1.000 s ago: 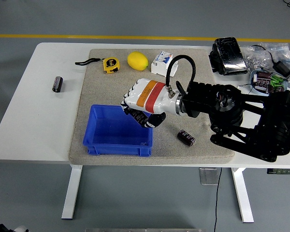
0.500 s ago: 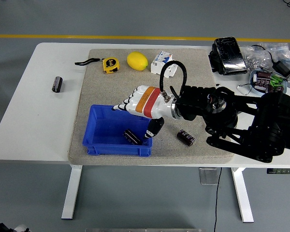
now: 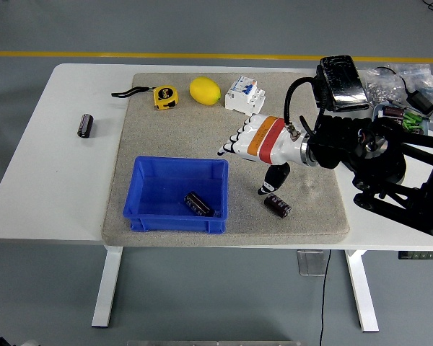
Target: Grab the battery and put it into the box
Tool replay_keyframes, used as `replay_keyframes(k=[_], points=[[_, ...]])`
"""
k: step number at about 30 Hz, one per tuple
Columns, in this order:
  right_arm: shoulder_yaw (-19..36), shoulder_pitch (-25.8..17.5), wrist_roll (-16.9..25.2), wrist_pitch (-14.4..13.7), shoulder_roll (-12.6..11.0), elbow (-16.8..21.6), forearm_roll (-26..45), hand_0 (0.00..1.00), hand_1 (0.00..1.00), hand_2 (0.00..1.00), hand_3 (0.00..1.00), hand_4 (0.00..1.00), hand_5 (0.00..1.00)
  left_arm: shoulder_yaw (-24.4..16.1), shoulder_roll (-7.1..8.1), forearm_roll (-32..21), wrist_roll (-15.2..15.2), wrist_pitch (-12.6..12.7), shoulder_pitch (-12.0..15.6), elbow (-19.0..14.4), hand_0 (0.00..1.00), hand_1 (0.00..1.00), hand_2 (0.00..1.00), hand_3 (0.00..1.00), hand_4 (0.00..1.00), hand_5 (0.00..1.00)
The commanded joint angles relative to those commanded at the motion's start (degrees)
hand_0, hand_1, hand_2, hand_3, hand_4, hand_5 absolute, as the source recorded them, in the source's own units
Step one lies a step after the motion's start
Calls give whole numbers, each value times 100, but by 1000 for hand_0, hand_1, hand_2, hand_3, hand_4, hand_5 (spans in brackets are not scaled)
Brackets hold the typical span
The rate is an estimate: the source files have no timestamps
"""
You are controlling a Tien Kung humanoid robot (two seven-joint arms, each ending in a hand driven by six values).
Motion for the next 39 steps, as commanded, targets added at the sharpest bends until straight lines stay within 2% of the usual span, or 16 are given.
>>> replay_keyframes(k=[8,15,21,35,36,39], points=[[-200,-291,111,-96,-30,-438,-68,711,729,792,825,998,310,-65,-13,96,23,-21,35,-3,745,730,792,625,623,512],[-276,-455,220,-132,-139,-632,-147,703,722,778,812,998,305,0,-16,39,8,-19,14,-10,745,730,792,627,623,512],[-339,-486,248,-137,-214,-615,-169,702,718,774,810,998,307,7,-18,6,-3,-13,0,-3,744,730,793,626,623,511],[-483,-532,300,-324,-70,-626,-164,684,701,756,797,998,293,-1,-19,32,6,-45,-2,-9,744,729,793,625,624,512],[-495,-540,323,-366,-59,-653,-179,634,658,722,711,978,267,10,-18,19,4,-43,-3,-9,743,728,791,625,625,513],[-529,-567,394,-511,-27,-736,-228,634,658,722,711,978,267,18,-16,5,-1,-42,-9,-9,743,728,791,625,625,513]])
